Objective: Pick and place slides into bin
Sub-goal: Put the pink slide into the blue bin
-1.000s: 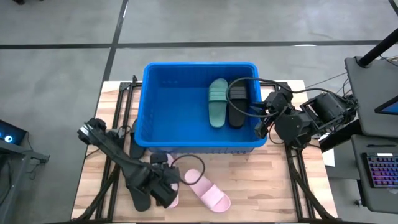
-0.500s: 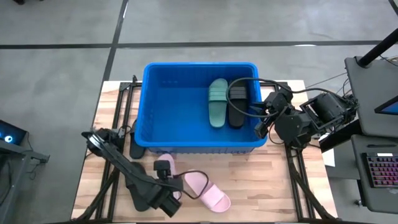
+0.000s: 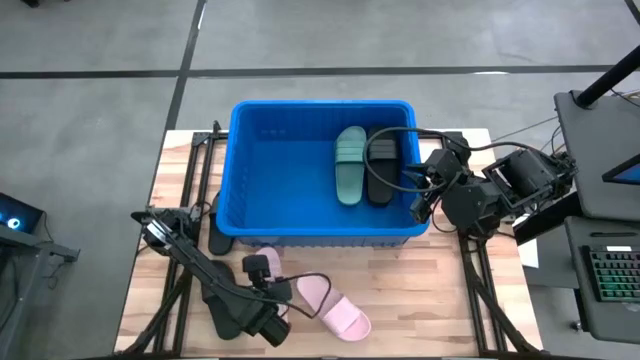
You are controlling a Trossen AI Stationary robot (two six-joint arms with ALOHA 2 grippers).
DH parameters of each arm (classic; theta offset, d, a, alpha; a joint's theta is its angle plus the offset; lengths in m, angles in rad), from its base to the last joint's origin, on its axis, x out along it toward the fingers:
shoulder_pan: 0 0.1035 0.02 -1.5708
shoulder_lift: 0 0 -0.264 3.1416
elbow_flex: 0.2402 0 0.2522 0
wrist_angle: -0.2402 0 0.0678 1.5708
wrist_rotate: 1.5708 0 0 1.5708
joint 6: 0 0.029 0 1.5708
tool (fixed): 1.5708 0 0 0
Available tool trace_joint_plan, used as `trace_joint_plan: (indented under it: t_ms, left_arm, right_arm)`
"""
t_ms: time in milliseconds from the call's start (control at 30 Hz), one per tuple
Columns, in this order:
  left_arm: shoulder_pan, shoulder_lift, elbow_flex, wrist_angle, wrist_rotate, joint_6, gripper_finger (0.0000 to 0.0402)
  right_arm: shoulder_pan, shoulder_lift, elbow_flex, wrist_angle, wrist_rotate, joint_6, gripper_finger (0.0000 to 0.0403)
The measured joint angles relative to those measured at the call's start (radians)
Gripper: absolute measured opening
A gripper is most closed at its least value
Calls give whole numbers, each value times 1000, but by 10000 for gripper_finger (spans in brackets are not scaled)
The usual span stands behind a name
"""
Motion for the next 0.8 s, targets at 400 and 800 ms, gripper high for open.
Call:
trace_joint_plan:
  t_ms: [400,800]
  left_arm:
    - [1,-5,-125,45,-16,-17,215]
    - [3,-5,-235,80,-50,-87,209]
  right_arm:
    - [0,-2,0,0,0,-3,61]
    - [0,-2,0,1,-25,0,56]
